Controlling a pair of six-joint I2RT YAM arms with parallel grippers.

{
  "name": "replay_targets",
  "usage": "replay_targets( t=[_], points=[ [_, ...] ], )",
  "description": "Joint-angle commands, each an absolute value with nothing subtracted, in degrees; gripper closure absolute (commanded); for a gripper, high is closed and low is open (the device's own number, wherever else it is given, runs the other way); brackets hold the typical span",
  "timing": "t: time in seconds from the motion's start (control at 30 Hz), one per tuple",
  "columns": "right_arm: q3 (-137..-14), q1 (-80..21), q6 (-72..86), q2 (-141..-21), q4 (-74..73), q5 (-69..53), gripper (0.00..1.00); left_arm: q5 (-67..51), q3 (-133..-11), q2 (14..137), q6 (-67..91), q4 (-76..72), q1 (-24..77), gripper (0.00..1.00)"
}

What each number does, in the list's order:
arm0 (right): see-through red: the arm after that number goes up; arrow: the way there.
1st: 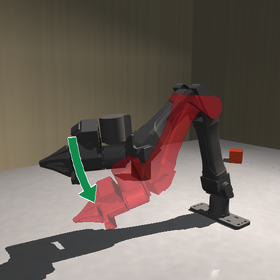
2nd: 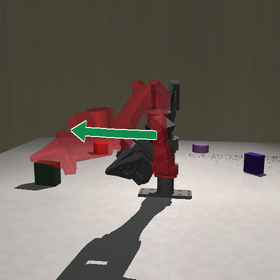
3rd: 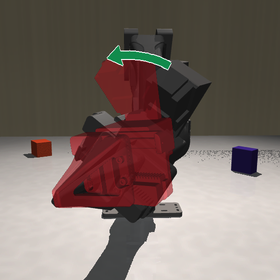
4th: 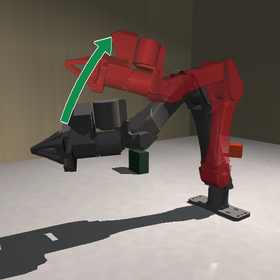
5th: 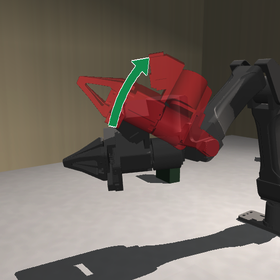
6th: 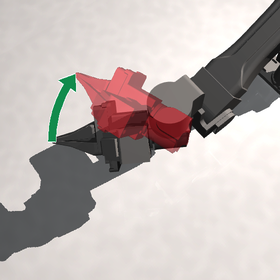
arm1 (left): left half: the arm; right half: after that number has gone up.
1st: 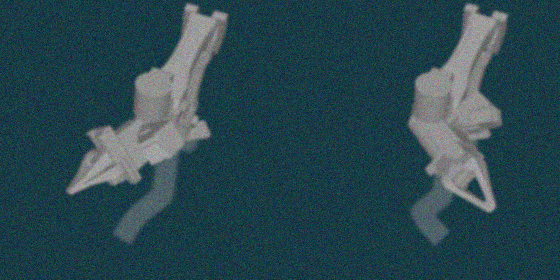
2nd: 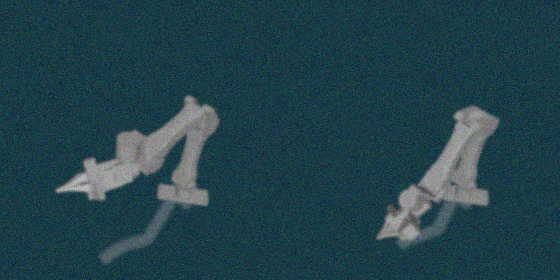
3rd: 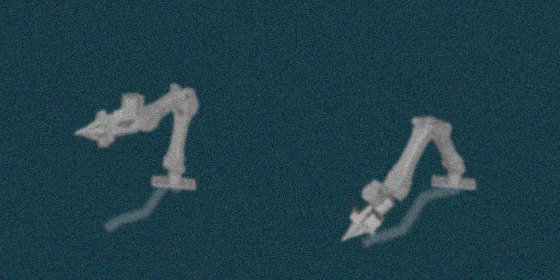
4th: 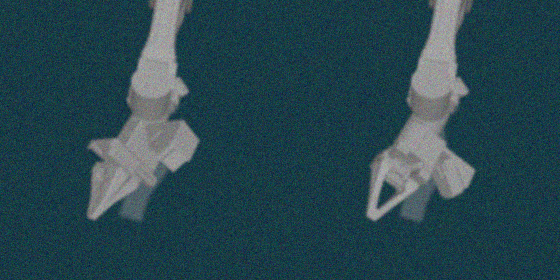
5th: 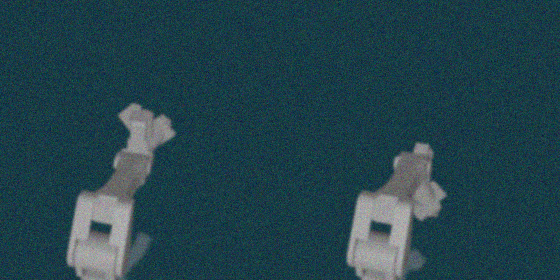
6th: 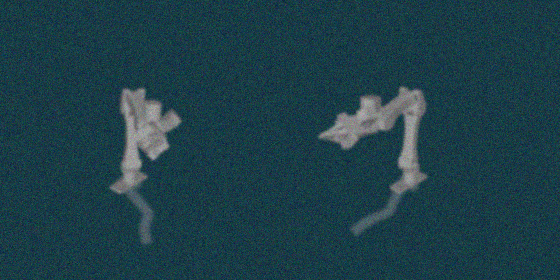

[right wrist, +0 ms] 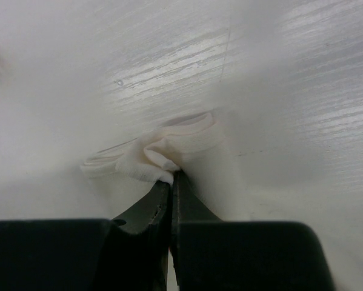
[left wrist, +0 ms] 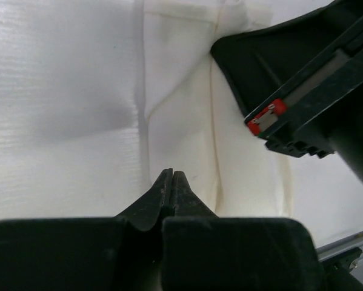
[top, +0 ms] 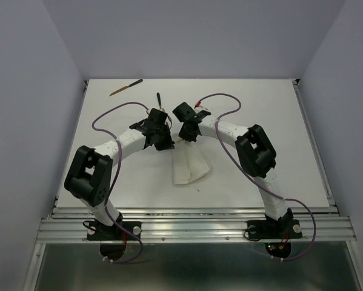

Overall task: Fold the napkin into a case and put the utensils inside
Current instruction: Fold the 2/3-rectangle-folded napkin at the center of the board.

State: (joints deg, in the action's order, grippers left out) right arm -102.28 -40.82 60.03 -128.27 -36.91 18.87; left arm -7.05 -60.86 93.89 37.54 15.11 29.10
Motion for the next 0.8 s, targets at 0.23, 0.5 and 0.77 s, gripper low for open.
replay_targets(
  t=[0.23,0.5,0.77],
  points=[
    [-98.6,-40.3,61.1,-128.8,-42.3,21.4,0.99,-5.8,-62.8,101.1,40.1,9.7,29.0,1.00],
    [-96.2,-39.2,62.9,-126.9,-42.3,21.4,0.99,-8.4,-59.2,104.5,40.5,3.9,29.1,1.00],
    [-96.2,-38.7,64.8,-127.3,-42.3,20.5,0.99,-6.6,-59.3,94.3,37.2,10.2,29.1,1.00]
  ],
)
